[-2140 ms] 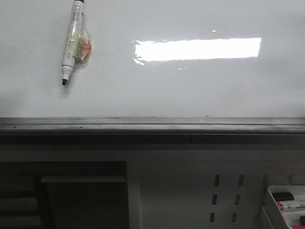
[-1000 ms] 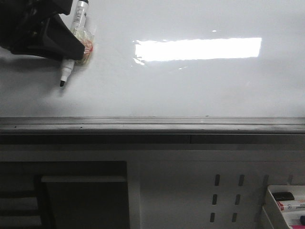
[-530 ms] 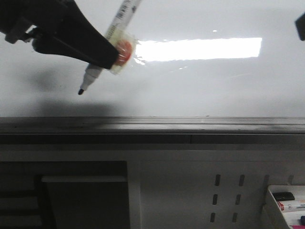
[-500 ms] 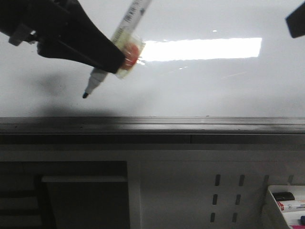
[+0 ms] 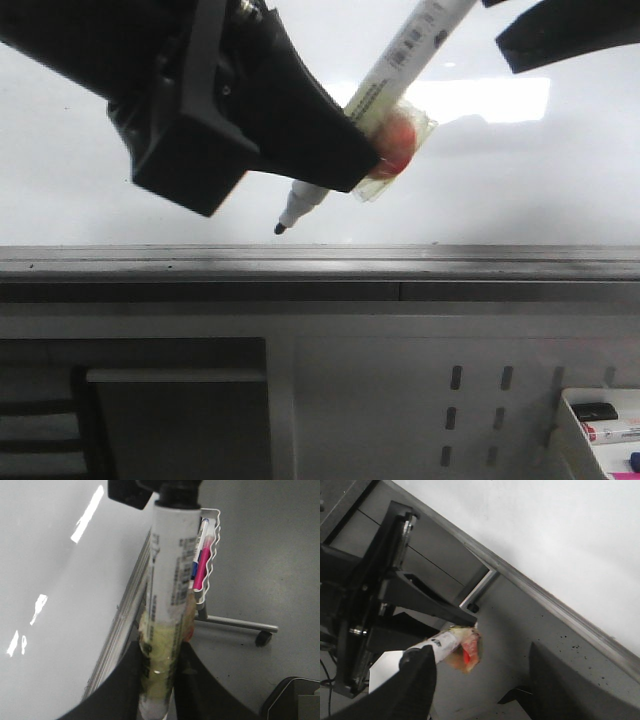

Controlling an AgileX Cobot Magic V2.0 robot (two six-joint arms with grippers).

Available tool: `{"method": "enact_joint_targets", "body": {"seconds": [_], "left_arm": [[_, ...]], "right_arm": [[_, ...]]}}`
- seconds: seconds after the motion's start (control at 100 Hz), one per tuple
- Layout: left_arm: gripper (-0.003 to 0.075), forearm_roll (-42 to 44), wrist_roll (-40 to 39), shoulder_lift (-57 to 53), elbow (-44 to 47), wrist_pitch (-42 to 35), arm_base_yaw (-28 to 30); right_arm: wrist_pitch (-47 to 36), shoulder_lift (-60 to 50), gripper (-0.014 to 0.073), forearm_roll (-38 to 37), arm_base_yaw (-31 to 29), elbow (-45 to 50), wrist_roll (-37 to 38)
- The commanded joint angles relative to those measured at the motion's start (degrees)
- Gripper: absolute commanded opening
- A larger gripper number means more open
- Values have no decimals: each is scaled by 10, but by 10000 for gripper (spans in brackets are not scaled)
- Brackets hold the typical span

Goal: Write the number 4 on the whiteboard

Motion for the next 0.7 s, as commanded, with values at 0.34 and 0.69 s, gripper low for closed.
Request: {"method": "enact_joint_targets", "body": {"seconds": [0.34, 0.69], "left_arm": [[-20, -17, -12, -13, -21, -31, 9], [-20, 6, -13, -3, -21, -30, 24]], "right_arm": [[0, 9, 374, 29, 13, -73, -6], [75, 9, 374, 17, -21, -101, 21]]}}
